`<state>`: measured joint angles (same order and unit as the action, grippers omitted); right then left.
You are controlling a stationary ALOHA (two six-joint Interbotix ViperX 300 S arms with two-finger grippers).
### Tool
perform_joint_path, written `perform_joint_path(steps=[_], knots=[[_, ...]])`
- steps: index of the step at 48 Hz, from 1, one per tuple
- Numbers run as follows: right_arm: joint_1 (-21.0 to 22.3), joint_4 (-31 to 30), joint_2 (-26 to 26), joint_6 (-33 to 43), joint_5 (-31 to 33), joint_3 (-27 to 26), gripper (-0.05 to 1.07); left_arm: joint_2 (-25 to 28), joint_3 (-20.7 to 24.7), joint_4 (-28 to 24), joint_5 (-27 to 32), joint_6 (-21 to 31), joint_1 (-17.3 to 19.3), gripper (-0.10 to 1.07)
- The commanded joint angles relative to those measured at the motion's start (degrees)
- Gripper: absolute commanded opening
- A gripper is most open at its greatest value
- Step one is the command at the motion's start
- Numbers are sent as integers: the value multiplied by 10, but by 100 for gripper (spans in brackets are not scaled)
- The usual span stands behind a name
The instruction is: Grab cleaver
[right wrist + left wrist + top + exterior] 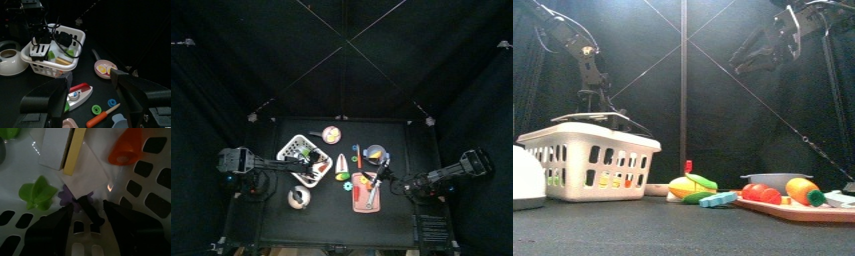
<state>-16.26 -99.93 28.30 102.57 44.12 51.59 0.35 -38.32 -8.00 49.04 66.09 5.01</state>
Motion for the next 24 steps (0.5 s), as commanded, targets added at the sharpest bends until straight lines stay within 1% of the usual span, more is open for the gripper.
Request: perform_joint_path(steps=[1, 14, 24], knots=[[-1, -2, 4, 0, 2, -10, 93, 1, 2, -3, 3, 0, 1, 86], [-1, -2, 4, 0, 2, -10, 93, -4, 2, -10, 7, 1, 3, 79], [-1, -2, 4, 0, 2, -10, 93, -4, 2, -10, 22, 0, 12, 79]])
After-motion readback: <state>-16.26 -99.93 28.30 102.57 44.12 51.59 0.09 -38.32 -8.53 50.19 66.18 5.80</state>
